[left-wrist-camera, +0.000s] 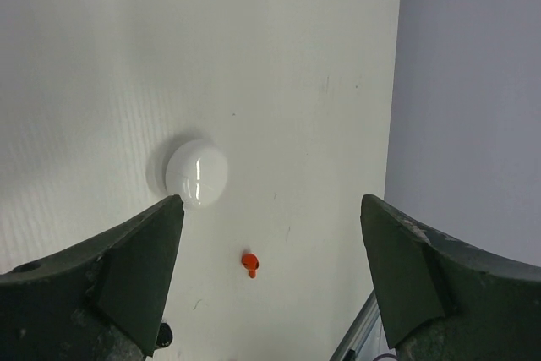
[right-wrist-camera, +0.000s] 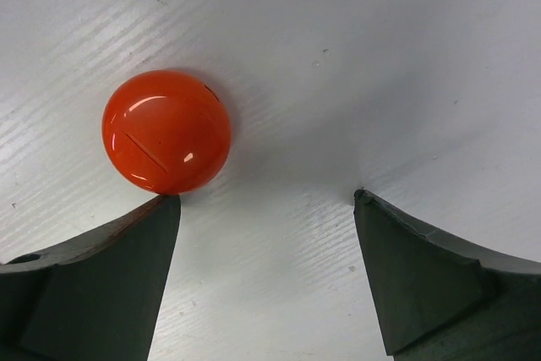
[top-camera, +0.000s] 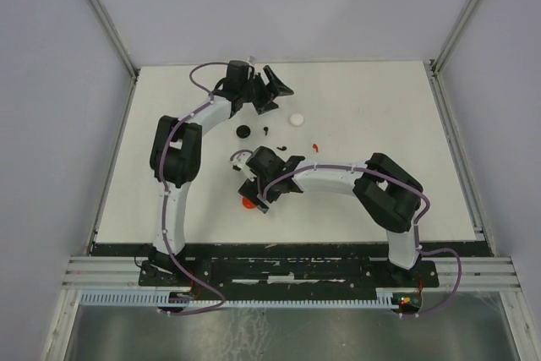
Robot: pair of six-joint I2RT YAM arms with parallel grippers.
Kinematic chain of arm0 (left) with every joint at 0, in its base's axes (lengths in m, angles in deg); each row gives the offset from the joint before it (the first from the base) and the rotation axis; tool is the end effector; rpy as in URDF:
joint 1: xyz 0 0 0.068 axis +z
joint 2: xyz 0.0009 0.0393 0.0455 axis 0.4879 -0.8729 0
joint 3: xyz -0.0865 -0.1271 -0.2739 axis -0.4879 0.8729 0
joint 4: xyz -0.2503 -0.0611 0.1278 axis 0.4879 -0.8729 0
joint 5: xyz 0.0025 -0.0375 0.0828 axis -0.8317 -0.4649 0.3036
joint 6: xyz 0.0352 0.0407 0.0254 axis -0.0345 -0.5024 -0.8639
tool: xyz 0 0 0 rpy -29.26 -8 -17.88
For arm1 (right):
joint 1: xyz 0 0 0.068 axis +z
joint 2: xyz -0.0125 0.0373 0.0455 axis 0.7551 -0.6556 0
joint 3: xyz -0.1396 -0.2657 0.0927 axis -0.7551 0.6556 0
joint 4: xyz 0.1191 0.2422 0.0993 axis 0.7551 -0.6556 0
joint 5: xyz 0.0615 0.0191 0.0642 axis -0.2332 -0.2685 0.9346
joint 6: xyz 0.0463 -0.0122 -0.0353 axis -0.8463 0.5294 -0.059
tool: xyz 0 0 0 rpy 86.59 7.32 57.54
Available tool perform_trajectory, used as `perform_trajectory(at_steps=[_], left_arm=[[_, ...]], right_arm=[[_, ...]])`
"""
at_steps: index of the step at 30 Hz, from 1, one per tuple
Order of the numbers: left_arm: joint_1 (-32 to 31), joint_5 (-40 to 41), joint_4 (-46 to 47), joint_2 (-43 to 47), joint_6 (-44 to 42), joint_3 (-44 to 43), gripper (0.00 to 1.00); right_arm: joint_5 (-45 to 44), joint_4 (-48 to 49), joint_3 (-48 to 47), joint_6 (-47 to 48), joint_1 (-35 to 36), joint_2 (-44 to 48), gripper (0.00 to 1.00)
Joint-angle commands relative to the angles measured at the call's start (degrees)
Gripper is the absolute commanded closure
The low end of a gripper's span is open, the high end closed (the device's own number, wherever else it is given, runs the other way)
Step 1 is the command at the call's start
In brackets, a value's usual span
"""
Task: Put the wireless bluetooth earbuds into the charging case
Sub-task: Place the charging case at the center of the board, then pick up the charging case at the center of the board.
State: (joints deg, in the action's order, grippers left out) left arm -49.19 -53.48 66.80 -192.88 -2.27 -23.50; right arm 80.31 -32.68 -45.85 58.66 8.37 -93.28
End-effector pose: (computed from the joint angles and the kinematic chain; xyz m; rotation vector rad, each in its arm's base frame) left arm 0.5376 -0.2178 0.2134 -0.2837 2.2717 -1.2235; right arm 0.2365 0.3698 0.1738 -1.2036 2.3658 0.3664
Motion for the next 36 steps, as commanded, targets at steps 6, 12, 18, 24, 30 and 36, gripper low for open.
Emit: perform_trajectory(at_steps=[6,12,18,24,30,36], left_arm=[[5.0,5.6,4.3,14.6,-0.6,13.1,0.09],[9.0,7.5,5.6,23.6,-0.9,21.6,0.09],[10.4,8.9,6.7,31.9,-1.4,29.3,0.09],[10.8,9.4,5.2,38.1,-3.1,33.8,0.09],[11.2,10.2,2.5,44.7,-5.7,38.5,0.09],[12.3,10.2,-0.5,50.5,-7.7,41.3,0.09]], right_arm=[[0.6,0.3,-4.1,1.0,0.6,-1.8,0.08],[1.7,-0.1,-5.0,1.4,0.8,-2.1,0.08],[2.0,-0.4,-6.3,1.5,1.2,-3.0,0.09],[0.9,-0.8,-8.8,1.4,1.5,-4.6,0.09],[-0.7,-1.8,-12.1,1.4,1.6,-6.5,0.08],[-3.2,-2.7,-15.6,1.4,1.5,-8.7,0.08]])
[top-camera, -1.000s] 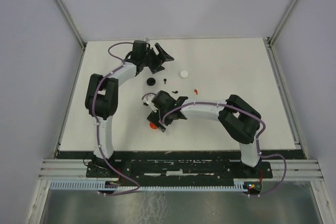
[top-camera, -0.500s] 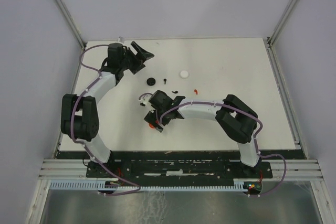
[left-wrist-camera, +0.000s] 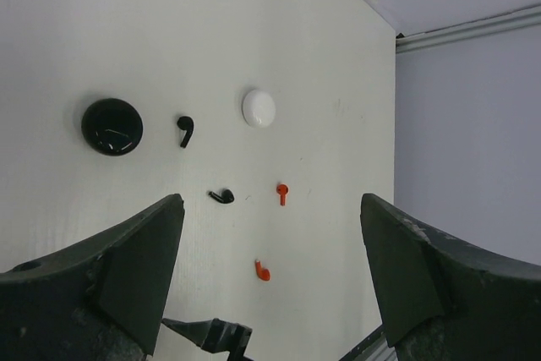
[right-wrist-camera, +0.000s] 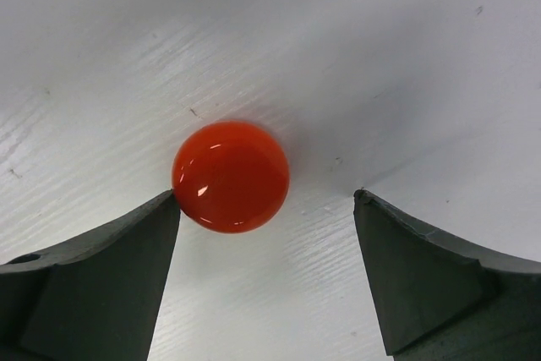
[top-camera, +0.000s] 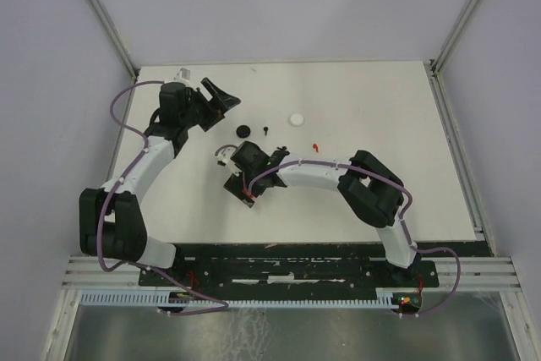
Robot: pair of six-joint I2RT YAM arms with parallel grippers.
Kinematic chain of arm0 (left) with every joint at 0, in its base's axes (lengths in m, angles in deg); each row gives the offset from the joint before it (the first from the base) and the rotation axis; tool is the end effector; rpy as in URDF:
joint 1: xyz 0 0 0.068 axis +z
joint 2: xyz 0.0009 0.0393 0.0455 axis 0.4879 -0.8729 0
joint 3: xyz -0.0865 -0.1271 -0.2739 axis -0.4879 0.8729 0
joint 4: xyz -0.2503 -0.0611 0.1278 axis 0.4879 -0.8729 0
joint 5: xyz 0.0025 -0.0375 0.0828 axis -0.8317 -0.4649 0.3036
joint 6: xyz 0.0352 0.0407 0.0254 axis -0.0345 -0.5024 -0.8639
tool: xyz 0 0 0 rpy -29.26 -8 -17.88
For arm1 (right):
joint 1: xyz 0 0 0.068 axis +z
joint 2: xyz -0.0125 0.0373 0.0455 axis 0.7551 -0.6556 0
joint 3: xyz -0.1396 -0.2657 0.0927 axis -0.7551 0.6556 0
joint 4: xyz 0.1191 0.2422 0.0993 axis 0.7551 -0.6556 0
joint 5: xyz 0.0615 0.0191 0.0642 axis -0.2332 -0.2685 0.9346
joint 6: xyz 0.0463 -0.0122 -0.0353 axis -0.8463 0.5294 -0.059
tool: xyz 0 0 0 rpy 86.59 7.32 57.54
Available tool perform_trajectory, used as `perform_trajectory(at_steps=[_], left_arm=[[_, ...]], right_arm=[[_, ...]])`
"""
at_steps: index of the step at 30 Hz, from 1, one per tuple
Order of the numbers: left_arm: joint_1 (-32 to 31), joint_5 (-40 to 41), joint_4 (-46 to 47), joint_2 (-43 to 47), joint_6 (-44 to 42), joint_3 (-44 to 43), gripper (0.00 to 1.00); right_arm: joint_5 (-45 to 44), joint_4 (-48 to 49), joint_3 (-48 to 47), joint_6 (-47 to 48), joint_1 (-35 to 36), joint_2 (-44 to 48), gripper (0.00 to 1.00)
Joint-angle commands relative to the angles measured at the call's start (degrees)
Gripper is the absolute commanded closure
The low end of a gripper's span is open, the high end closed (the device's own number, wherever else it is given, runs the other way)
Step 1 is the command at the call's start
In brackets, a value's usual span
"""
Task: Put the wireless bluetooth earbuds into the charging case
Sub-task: Pick up the charging case at the center of the board.
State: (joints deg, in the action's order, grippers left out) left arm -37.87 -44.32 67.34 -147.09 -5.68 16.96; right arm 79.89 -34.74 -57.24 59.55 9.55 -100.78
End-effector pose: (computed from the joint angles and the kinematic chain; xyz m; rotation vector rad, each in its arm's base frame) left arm 0.3589 -0.0694 0.3160 -0.4769 2.0491 -0.9490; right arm 0.2539 0.4150 0.1763 -1.2285 2.3166 0.3782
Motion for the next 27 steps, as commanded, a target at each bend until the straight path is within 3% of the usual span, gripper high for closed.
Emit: perform_trajectory(at_steps=[1,14,27], left_arm=[[1.2,1.1,-1.6,5.4,-4.5,1.1,0.09],[4.2,0.7,-6.2,8.3,-8.2,1.6,0.09],[4.9,-1.1,-4.9,8.4,-7.5,3.5,0.09]], right_arm=[[-3.2,-0.9,-4.9,0.4,0.3,-1.6,0.08],[-4.1,-2.1,-7.4,-1.0,-2.7,-3.0,0.08],[-5.6,-3.7,-10.7,-3.1,-5.4,-4.7,0.08]])
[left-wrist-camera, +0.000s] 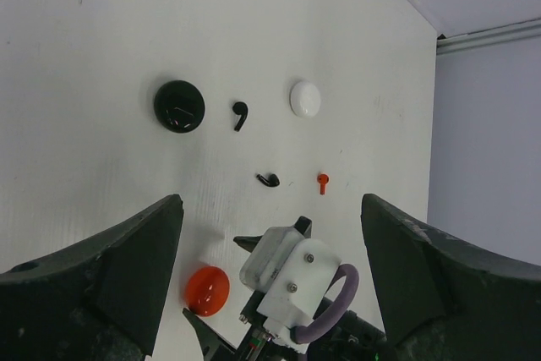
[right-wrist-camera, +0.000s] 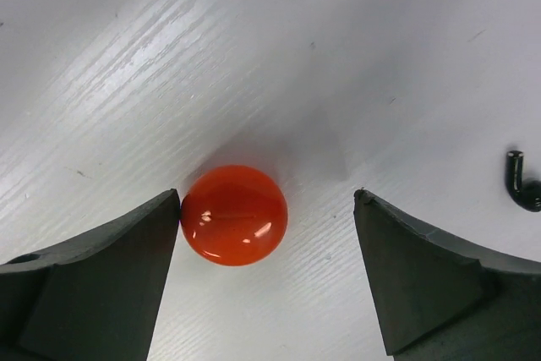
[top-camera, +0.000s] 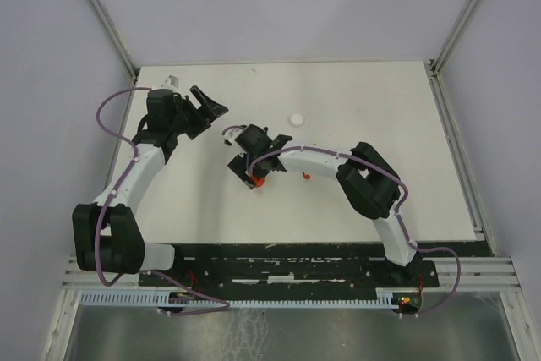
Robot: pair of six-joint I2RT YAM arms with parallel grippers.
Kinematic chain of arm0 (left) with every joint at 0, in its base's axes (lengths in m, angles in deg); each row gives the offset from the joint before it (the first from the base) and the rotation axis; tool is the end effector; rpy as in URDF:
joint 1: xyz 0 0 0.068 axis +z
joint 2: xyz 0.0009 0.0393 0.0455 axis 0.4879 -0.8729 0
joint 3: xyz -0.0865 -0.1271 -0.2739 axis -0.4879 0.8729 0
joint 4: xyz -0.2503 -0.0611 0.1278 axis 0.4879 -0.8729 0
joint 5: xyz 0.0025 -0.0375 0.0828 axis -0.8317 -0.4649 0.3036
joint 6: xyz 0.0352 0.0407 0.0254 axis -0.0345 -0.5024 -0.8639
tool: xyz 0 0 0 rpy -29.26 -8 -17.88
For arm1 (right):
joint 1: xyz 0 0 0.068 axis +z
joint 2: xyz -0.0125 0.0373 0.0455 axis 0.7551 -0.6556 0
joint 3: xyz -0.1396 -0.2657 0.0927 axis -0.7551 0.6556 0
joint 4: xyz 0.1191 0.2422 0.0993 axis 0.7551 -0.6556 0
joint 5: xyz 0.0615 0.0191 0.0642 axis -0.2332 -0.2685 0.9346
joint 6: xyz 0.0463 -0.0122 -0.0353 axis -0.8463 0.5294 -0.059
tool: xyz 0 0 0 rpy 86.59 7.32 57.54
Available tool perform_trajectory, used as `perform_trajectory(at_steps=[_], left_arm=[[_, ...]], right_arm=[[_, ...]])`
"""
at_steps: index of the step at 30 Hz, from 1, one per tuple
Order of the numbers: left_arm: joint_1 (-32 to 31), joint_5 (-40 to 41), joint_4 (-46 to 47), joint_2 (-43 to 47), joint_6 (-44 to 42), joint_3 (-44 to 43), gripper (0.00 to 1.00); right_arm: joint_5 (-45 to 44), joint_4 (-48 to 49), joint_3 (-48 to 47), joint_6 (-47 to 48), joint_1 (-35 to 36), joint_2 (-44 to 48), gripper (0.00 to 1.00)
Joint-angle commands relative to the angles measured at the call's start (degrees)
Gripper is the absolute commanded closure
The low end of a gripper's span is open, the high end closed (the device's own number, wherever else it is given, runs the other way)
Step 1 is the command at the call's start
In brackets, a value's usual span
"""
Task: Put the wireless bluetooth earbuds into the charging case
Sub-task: Pick up the charging case at the center of the board.
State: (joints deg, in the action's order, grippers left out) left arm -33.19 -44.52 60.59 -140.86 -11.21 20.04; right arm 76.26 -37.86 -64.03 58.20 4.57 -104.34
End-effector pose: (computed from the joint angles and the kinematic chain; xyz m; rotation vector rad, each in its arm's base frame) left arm 0.3300 -0.0377 0.3192 -0.4822 2.0824 -0.8359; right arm 0.3044 0.4077 0.1816 -1.0649 2.3650 0.2823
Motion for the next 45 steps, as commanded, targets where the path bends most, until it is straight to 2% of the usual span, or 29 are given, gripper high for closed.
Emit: perform_trajectory(at_steps=[1,16,39,45], left_arm=[[0.2,-1.1,1.8,2.2,-1.9,0.5,0.09],[0.3,-1.9,2.4,2.2,-1.2,1.3,0.09],[0.3,-3.3,3.7,2.1,-0.8,3.2,0.11],[0.3,-3.5,3.6,2.1,-0.8,3.2,0.11]], right_arm=[[-2.7,-0.8,-4.6,-2.2,-0.5,-1.4,0.08],[-0.3,-0.4,-1.8,-4.1,-0.9,0.5,0.09],[-0.2,0.2,4.6,-7.1,0.4,3.6,0.26],[0.4,0.6,4.7,-6.1,0.7,3.4,0.27]])
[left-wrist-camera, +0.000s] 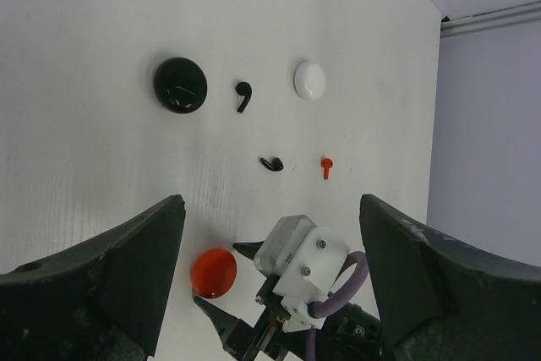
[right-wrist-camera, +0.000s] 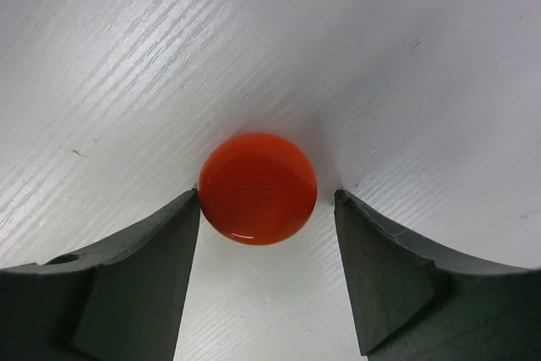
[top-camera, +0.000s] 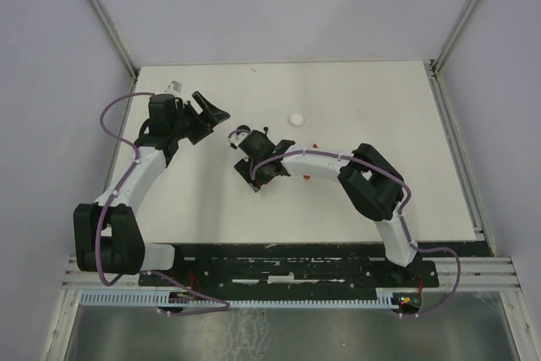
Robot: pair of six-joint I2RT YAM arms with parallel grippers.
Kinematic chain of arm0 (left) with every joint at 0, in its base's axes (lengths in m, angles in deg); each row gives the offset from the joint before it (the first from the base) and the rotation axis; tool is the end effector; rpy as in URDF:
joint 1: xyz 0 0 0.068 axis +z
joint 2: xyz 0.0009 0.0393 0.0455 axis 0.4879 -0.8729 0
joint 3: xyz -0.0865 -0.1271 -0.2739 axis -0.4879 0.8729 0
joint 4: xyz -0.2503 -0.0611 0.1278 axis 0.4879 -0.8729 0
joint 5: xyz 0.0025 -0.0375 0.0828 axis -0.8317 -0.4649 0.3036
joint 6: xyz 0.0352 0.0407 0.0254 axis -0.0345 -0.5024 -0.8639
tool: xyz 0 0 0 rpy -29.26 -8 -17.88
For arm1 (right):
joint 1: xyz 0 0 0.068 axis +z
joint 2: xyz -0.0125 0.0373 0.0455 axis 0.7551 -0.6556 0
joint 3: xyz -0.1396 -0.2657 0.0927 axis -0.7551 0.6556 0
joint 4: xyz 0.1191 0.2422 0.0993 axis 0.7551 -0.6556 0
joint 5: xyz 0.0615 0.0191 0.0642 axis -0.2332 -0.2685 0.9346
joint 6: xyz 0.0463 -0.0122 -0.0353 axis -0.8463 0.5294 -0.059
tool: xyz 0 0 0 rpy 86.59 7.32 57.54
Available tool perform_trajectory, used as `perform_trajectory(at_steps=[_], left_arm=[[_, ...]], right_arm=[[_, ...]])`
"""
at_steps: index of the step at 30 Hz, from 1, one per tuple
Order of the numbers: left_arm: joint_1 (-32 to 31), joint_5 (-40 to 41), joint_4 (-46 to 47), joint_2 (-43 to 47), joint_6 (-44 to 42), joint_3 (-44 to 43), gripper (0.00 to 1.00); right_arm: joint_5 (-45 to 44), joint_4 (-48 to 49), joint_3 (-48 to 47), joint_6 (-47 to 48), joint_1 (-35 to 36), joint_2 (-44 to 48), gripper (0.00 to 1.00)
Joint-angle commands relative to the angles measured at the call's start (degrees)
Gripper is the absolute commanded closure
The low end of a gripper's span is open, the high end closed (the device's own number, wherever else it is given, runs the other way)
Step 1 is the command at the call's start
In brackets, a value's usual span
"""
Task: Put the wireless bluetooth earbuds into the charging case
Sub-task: Pick up the charging case at the center of the board.
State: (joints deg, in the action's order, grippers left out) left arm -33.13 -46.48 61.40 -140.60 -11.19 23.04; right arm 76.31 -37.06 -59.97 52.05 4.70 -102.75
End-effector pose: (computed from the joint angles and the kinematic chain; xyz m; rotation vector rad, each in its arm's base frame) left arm 0.3240 -0.0384 0.3026 -0.4788 2.1211 -0.8655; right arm 0.2949 0.3967 0.1730 -0.9537 2.4498 0.3043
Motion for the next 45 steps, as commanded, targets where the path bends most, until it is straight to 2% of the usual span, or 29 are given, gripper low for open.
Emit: perform_trajectory(at_steps=[1,25,31,34,39,45], left_arm=[[0.3,-1.6,2.7,1.8,-0.9,0.1,0.11],[0.3,-1.8,2.6,2.4,-0.9,1.0,0.11],[0.5,-1.8,2.5,2.8,-0.9,1.3,0.12],[0.5,-1.8,2.5,2.9,-0.9,1.4,0.12],[0.5,-4.0,4.2,2.7,-0.2,2.3,0.13],[0.5,-13.8,17.4,0.6,6.0,7.1,0.15]], right_arm=[[0.4,-0.4,0.4,0.2,0.5,1.6,0.28],[0.7,-1.5,-1.9,3.2,0.6,-0.6,0.37],[0.7,-1.7,-2.4,3.6,0.6,-1.0,0.45],[0.5,-1.7,-2.5,3.8,0.6,-0.9,0.52],[-0.9,5.1,4.2,4.5,-0.6,5.7,0.56],[5.0,15.9,14.3,4.9,-5.2,16.1,0.58]])
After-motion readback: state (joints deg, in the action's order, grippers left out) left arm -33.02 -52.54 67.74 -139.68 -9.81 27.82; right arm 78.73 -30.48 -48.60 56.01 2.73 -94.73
